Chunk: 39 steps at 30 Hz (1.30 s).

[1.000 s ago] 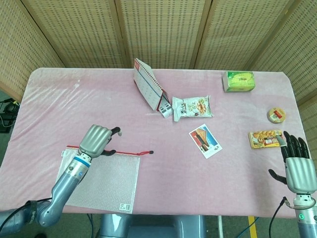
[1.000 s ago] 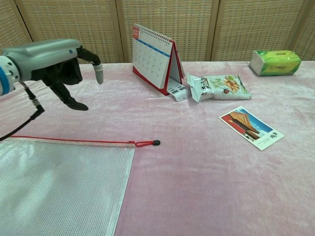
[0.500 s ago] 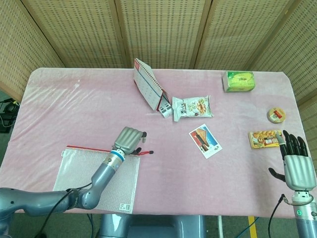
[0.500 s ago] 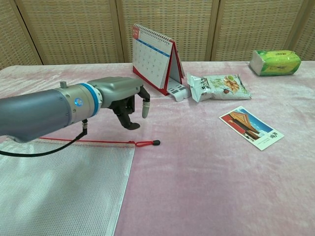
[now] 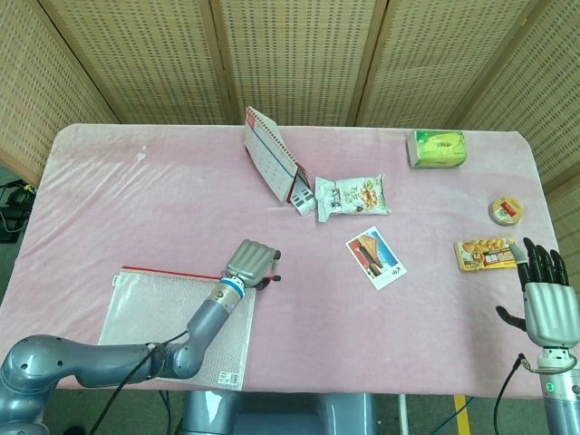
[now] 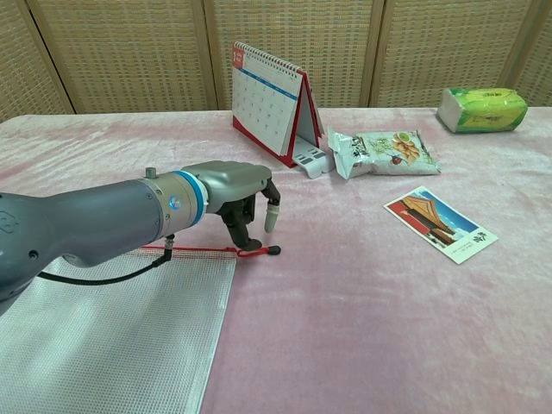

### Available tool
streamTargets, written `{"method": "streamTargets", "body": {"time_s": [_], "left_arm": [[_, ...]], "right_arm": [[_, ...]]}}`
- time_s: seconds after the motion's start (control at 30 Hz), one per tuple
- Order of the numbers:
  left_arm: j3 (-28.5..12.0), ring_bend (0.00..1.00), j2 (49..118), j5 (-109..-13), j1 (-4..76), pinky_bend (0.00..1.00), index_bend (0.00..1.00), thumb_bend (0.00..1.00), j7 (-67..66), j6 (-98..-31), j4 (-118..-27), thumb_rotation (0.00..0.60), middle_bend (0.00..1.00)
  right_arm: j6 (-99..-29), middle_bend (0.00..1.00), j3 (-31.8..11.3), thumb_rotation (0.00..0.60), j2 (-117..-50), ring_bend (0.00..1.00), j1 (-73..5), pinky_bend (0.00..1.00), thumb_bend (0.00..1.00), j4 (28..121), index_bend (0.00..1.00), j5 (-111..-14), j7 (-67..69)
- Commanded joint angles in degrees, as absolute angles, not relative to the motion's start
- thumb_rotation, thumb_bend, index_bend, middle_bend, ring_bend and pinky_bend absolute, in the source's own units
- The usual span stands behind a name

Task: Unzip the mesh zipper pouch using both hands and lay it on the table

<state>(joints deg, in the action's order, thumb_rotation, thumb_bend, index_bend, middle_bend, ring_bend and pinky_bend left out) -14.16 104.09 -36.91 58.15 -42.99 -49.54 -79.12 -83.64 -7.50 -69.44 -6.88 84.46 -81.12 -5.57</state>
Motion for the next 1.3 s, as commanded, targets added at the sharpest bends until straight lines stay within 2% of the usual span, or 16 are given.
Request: {"method": "streamTargets", "body": {"time_s": [0.03,0.9,1.03,1.3], "left_arm": [[-13.6,1.00,104.9,-35.5,58.9,1.00,0.48,0.36,-43.1,-49.4,-78.3,0.600,1.00],[-11.0,1.00,106.6,-31.1,60.5,1.00,0.49,0.36,-43.3,-51.5,-76.0,0.600,1.00],[-11.1,1.00,107.0,-31.3,60.4,1.00,0.53,0.37,-42.6,-51.9,-75.2,0.600,1.00],[-11.2,1.00,108.0,-32.0,60.2,1.00,0.61,0.46,-41.7,-52.3,-74.1,0.600,1.00]], "right_arm": [[-83.8,0.00,-7.5,0.600,-69.4,0.00,-6.9,0.00,0.00,84.3,0.09,-81.3,-5.3],[-84.0,0.00,-7.6,0.600,-69.1,0.00,-7.0,0.00,0.00,83.6,0.09,-81.4,-3.5],[-84.0,0.00,-7.6,0.600,-69.2,0.00,-7.0,0.00,0.00,83.6,0.09,-81.6,-3.5],[-83.9,0.00,-7.6,0.600,-69.2,0.00,-7.1,0.00,0.00,83.3,0.09,-81.5,-3.0]]}}
